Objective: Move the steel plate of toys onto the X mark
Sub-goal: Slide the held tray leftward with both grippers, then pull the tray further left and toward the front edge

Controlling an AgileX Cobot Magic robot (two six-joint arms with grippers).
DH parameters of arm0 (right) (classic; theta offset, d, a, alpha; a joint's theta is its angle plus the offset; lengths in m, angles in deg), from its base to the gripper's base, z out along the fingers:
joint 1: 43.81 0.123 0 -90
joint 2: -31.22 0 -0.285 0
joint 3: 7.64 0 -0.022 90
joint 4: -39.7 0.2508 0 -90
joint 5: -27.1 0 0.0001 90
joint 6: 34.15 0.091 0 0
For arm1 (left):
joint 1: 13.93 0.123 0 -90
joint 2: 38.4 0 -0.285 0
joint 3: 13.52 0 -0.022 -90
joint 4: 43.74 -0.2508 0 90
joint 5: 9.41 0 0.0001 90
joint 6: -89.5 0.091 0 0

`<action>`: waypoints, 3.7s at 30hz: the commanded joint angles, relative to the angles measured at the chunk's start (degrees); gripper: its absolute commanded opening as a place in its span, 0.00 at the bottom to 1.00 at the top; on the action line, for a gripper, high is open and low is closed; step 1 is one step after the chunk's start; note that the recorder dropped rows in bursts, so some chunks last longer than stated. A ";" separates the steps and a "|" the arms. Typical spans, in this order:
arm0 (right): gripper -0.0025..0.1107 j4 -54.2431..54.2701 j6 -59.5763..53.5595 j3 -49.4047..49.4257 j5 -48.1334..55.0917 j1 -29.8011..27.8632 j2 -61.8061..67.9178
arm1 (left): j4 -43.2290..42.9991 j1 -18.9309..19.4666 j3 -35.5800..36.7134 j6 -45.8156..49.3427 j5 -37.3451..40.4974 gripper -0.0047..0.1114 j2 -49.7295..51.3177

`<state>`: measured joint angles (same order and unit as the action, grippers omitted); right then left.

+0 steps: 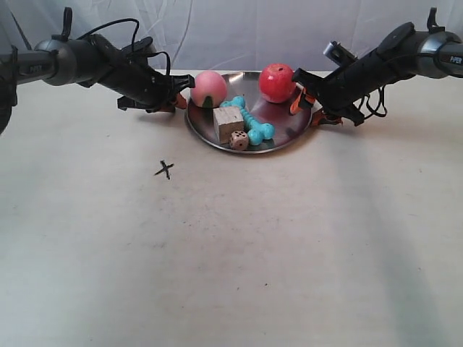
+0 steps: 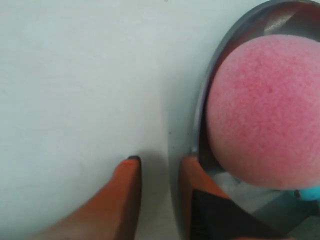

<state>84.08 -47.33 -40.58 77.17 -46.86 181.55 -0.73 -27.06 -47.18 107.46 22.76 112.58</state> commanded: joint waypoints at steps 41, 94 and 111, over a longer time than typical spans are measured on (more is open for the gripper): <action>0.44 -1.28 -1.78 0.29 6.35 0.38 0.96 | 4.35 0.43 0.58 3.62 8.82 0.49 -1.36; 0.01 10.59 3.81 0.29 19.89 6.05 -2.27 | -3.70 4.89 0.69 -7.64 29.64 0.04 -8.07; 0.01 5.19 9.02 0.29 19.89 13.86 -6.96 | -8.61 13.36 19.39 -7.08 34.00 0.04 -24.98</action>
<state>88.67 -38.57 -40.00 96.39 -35.29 176.23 -12.75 -13.87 -31.37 99.36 54.00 91.45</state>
